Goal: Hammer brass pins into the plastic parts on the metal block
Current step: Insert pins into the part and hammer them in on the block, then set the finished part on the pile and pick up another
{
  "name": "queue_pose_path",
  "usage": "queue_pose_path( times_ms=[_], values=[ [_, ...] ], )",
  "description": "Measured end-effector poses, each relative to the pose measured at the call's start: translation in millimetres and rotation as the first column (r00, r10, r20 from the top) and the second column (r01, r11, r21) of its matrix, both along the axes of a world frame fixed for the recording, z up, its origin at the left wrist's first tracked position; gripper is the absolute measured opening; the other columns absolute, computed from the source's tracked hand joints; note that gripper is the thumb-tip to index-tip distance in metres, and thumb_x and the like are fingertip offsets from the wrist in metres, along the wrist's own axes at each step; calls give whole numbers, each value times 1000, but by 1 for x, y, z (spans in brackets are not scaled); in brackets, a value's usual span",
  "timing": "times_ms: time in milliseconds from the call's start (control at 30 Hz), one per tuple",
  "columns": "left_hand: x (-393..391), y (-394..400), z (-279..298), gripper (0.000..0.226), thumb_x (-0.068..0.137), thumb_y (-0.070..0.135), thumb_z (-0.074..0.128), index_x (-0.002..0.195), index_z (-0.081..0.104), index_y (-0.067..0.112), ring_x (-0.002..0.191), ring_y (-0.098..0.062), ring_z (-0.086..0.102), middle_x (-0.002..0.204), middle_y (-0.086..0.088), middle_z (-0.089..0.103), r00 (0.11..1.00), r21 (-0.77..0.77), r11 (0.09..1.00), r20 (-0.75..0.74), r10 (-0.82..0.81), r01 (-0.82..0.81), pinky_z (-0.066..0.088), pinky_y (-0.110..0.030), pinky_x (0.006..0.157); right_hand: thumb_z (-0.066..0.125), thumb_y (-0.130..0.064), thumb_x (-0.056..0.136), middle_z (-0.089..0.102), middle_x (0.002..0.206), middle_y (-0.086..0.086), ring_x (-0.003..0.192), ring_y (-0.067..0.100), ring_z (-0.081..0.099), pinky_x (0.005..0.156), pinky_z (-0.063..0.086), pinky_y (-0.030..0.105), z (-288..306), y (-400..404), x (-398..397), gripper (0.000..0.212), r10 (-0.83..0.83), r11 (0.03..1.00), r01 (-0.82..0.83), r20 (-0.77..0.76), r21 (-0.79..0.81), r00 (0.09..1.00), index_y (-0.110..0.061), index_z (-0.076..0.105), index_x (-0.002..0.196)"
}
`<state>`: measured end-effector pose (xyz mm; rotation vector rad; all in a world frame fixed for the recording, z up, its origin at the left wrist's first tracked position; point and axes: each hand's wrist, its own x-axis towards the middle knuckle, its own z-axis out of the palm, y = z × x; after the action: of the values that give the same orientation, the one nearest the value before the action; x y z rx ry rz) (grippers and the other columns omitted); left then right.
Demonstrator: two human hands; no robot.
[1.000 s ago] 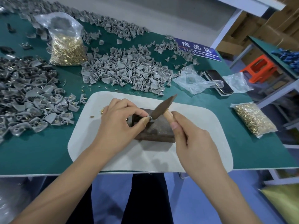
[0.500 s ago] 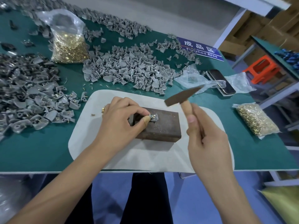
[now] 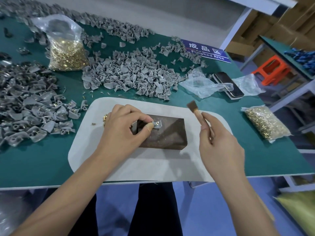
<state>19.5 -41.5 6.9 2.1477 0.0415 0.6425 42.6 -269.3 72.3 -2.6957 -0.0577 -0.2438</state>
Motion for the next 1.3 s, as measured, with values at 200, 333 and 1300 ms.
queue_pose_path(
  times_ms=[200, 333, 1300],
  values=[
    [0, 0, 2, 4, 85, 37, 73, 89, 73, 39, 99, -15, 50, 91, 16, 59, 1000, 19, 1000, 6, -1, 1, 41, -34, 89, 44, -21, 105, 66, 113, 10, 104, 37, 54, 86, 45, 43, -25, -6, 14, 38, -22, 996, 10, -138, -90, 990, -30, 60, 137],
    [0, -1, 1, 9, 86, 28, 79, 89, 74, 35, 99, -16, 51, 92, 14, 59, 1000, 28, 1000, 20, 8, -9, 43, -37, 90, 54, -23, 104, 59, 125, 12, 116, 36, 42, 97, 31, 42, -30, 2, 8, 29, -33, 997, 38, 74, -70, 997, -28, 73, 124],
    [-78, 142, -7, 19, 93, 33, 68, 102, 75, 17, 121, -33, 56, 115, -4, 67, 816, 452, 705, 103, 568, -547, 32, -53, 111, 64, -32, 97, 71, 98, -11, 99, 16, 63, 92, 47, 44, -29, 270, 29, 13, 789, 614, -788, 7, -45, 614, -31, 76, 99]
  ],
)
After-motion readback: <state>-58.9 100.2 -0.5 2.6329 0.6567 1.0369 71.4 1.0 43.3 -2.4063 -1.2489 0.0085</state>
